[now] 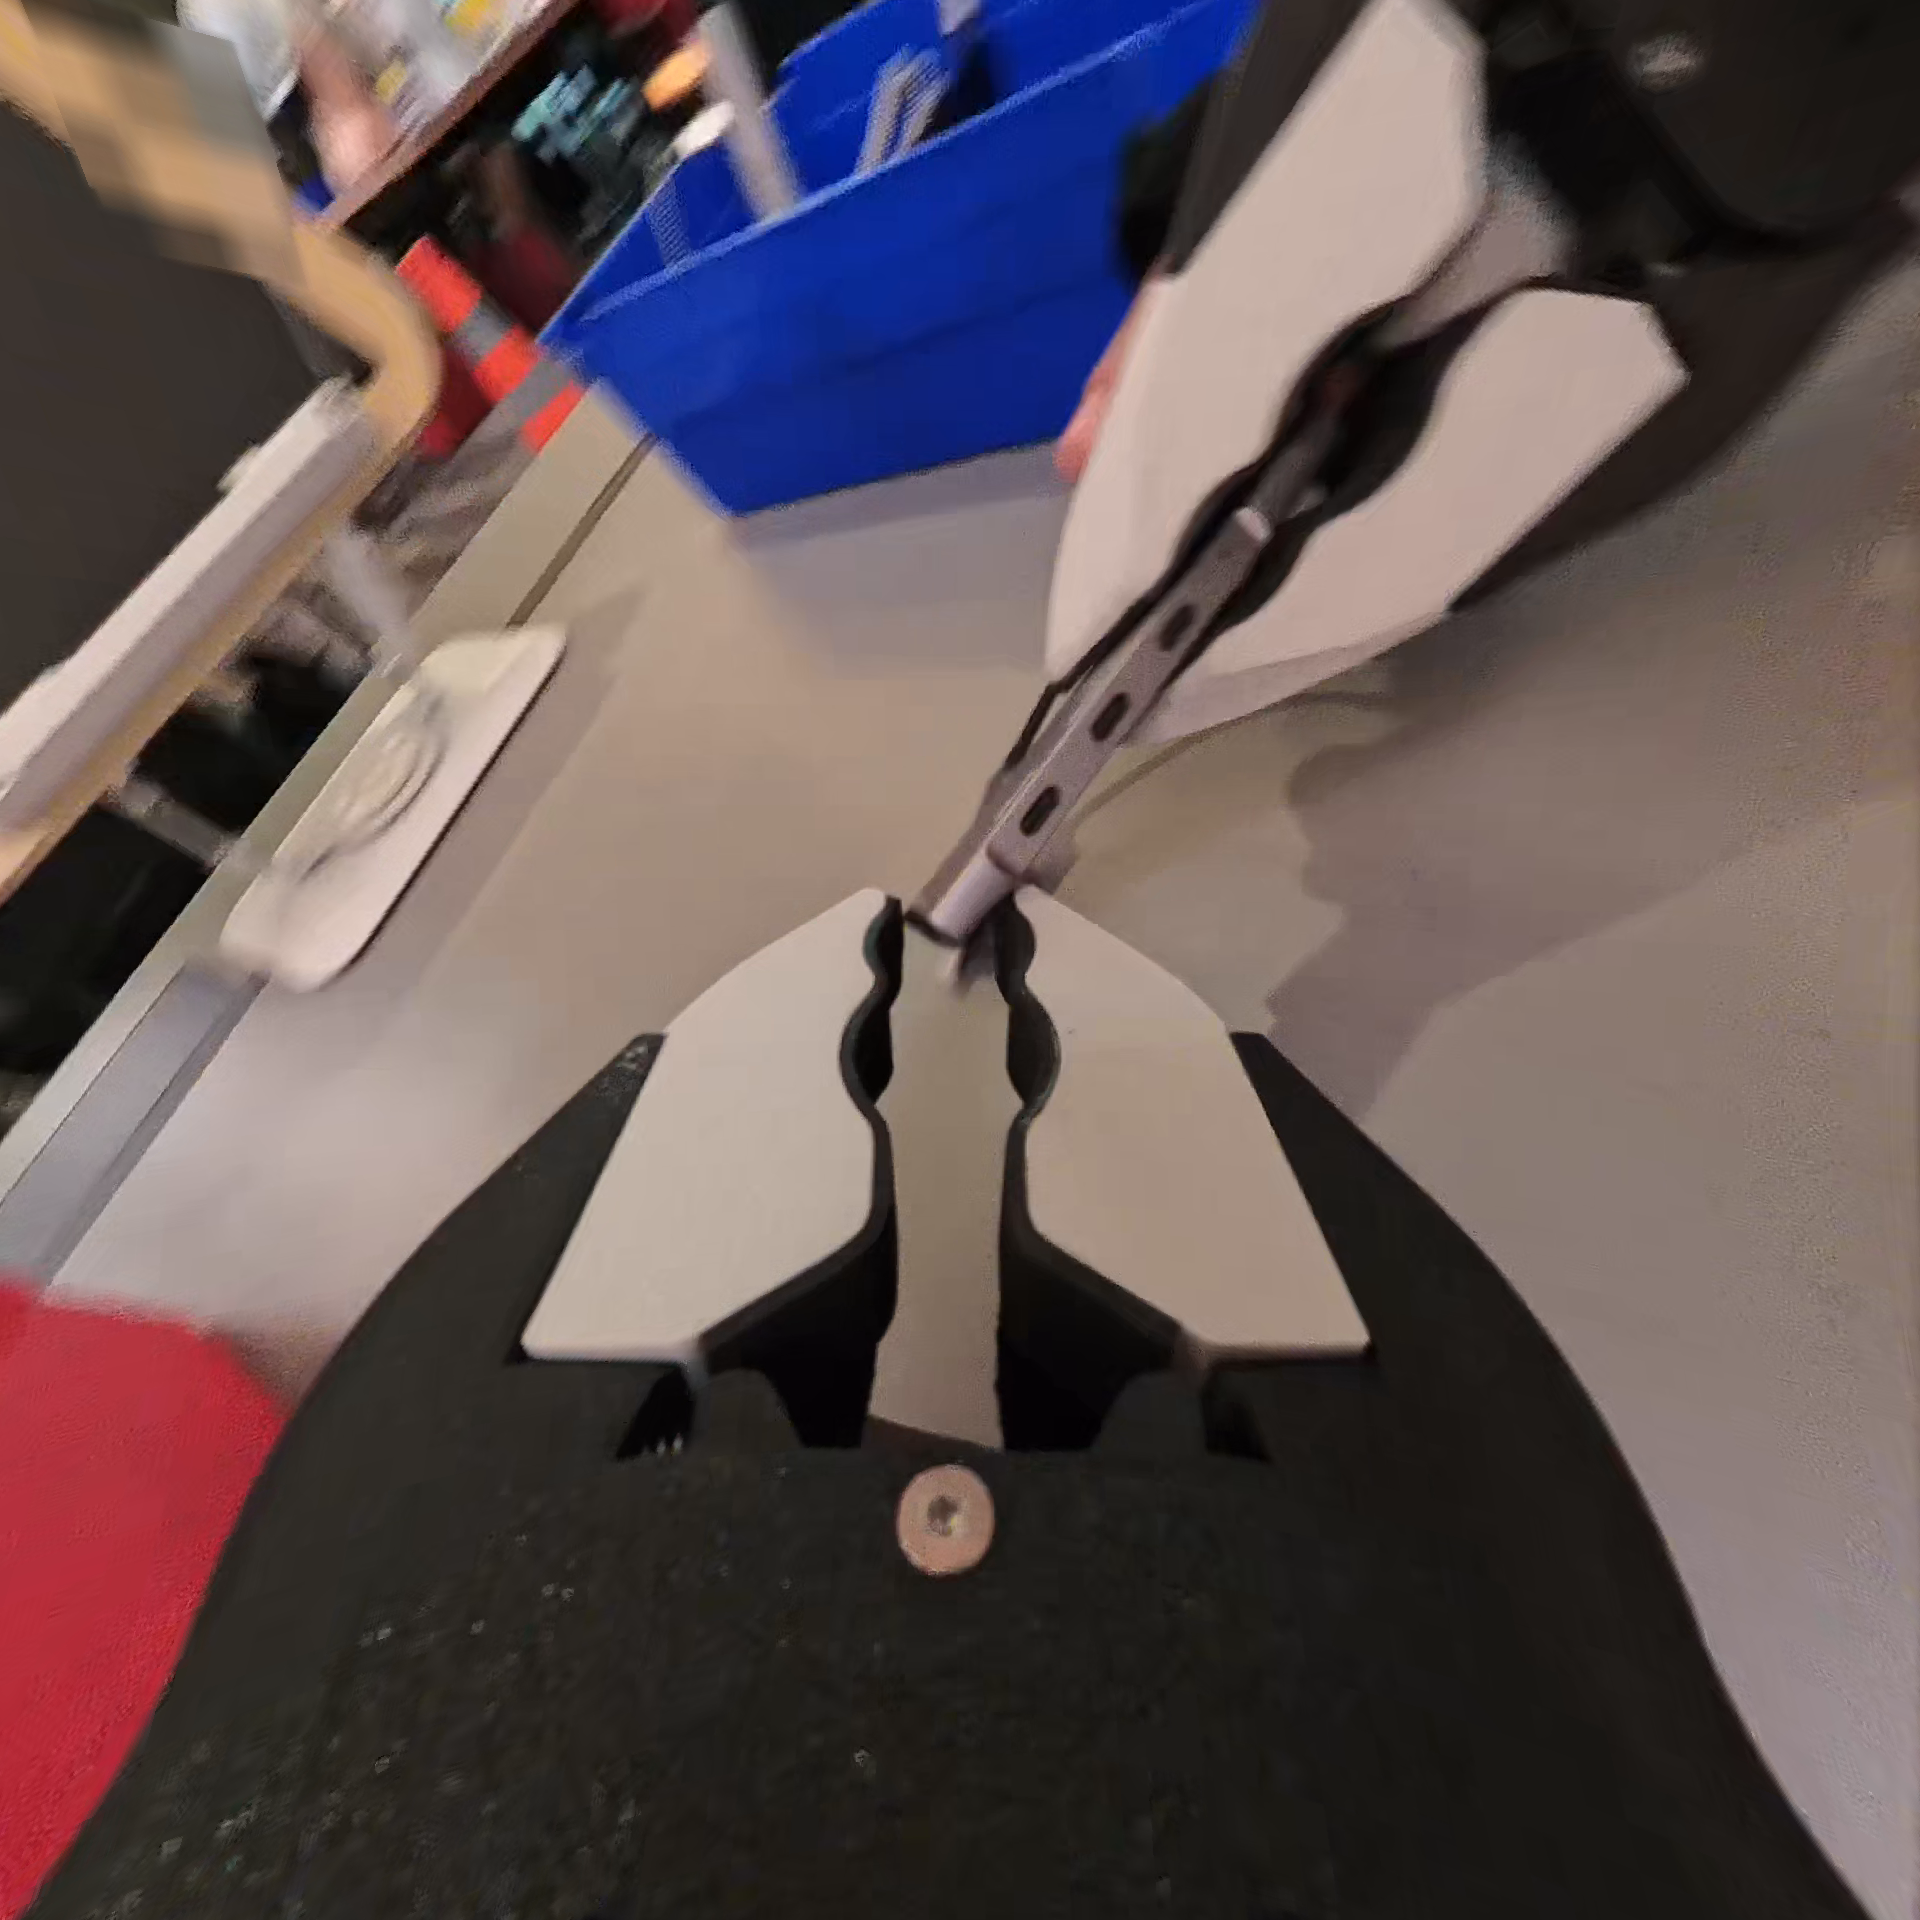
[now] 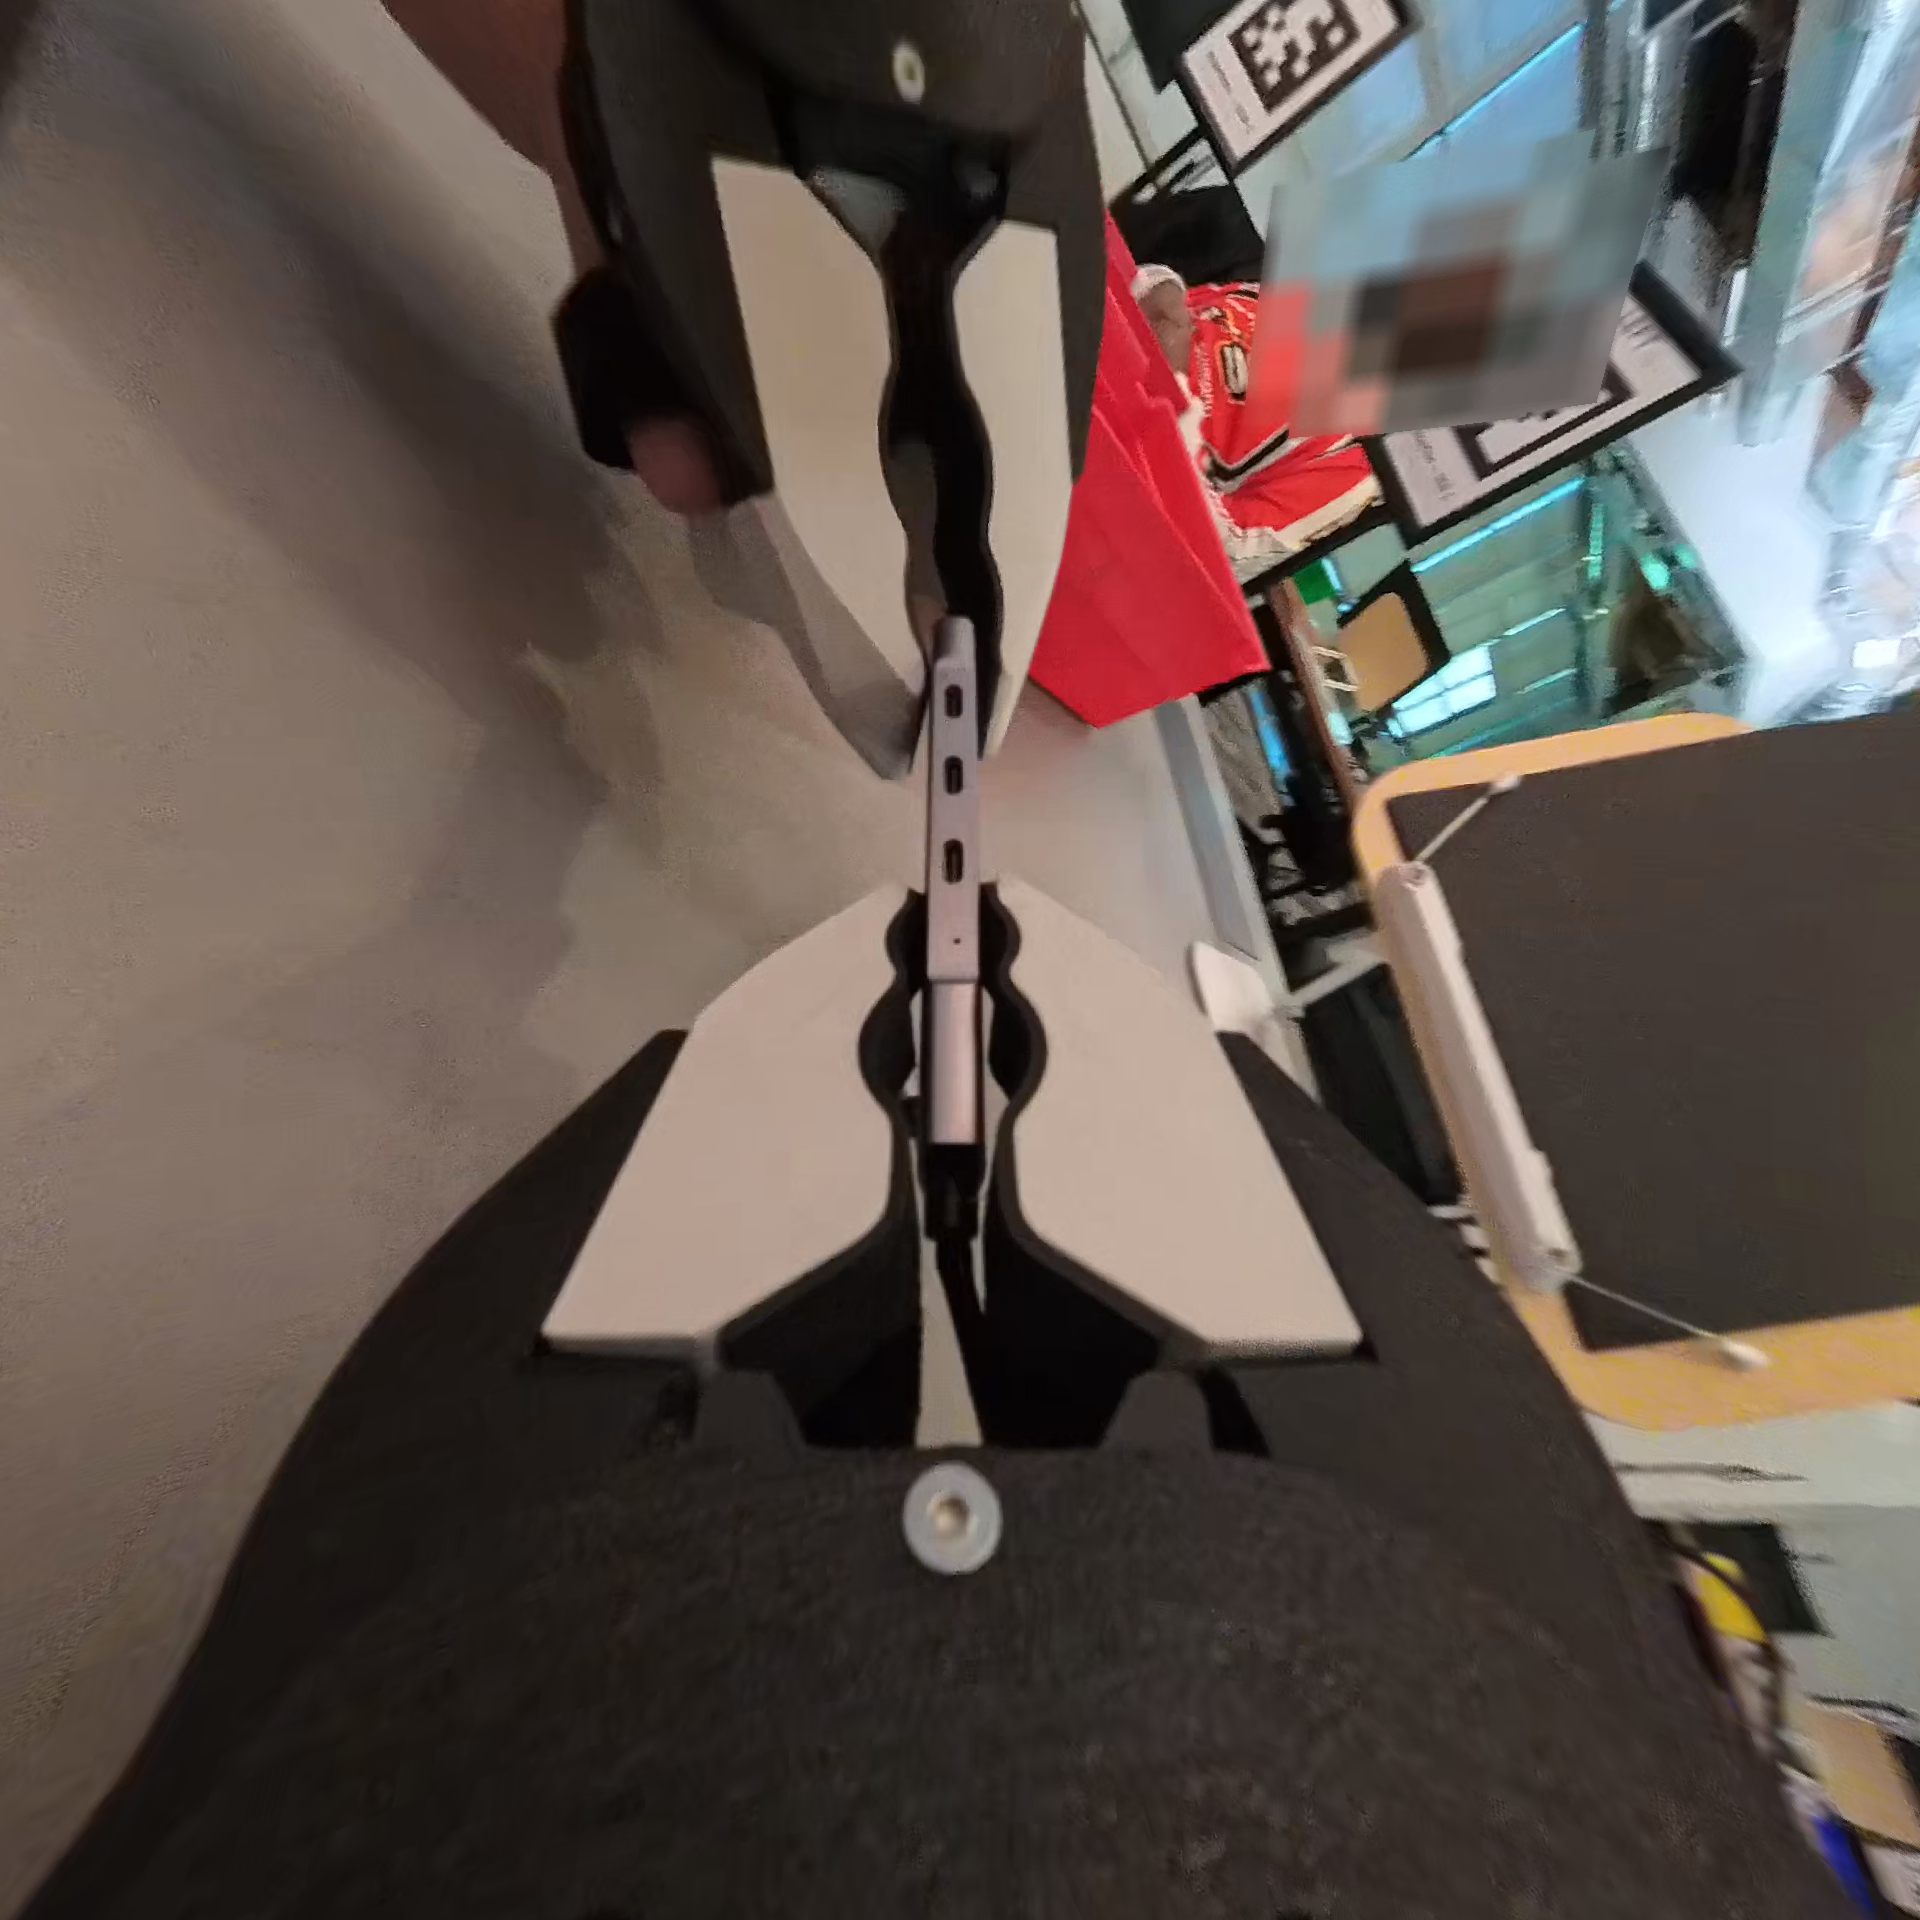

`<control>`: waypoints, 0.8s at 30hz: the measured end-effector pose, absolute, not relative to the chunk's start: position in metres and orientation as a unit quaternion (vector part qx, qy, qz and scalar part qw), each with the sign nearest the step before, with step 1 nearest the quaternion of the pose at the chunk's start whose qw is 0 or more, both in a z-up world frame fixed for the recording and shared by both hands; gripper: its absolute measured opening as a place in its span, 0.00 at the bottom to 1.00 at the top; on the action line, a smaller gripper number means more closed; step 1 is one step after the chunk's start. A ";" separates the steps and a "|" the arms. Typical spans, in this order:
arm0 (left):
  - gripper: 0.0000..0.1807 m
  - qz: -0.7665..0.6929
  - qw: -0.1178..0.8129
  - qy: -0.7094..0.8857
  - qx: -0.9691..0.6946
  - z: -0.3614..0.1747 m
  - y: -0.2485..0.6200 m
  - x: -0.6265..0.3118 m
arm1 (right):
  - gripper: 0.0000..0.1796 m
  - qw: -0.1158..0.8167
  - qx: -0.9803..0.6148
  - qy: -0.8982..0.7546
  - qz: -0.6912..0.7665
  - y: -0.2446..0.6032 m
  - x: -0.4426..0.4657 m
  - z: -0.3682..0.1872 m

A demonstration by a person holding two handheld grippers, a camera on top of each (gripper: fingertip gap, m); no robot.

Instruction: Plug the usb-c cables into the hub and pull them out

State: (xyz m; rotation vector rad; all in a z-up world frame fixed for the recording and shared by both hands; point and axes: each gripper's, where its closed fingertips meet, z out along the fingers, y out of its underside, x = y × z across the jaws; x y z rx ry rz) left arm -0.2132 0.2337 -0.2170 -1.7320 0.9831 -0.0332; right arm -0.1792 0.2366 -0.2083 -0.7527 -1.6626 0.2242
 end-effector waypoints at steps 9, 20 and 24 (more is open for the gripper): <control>0.11 -0.021 0.480 0.181 -0.858 -0.232 0.190 -0.248 | 0.05 0.638 -0.305 -0.702 -0.086 0.386 -0.241 -0.230; 0.15 -0.169 0.484 0.136 -0.848 -0.239 0.134 -0.224 | 0.05 0.639 -0.300 -0.706 -0.062 0.395 -0.263 -0.246; 0.16 -0.169 0.485 0.133 -0.848 -0.240 0.140 -0.232 | 0.05 0.650 -0.315 -0.689 -0.058 0.398 -0.262 -0.238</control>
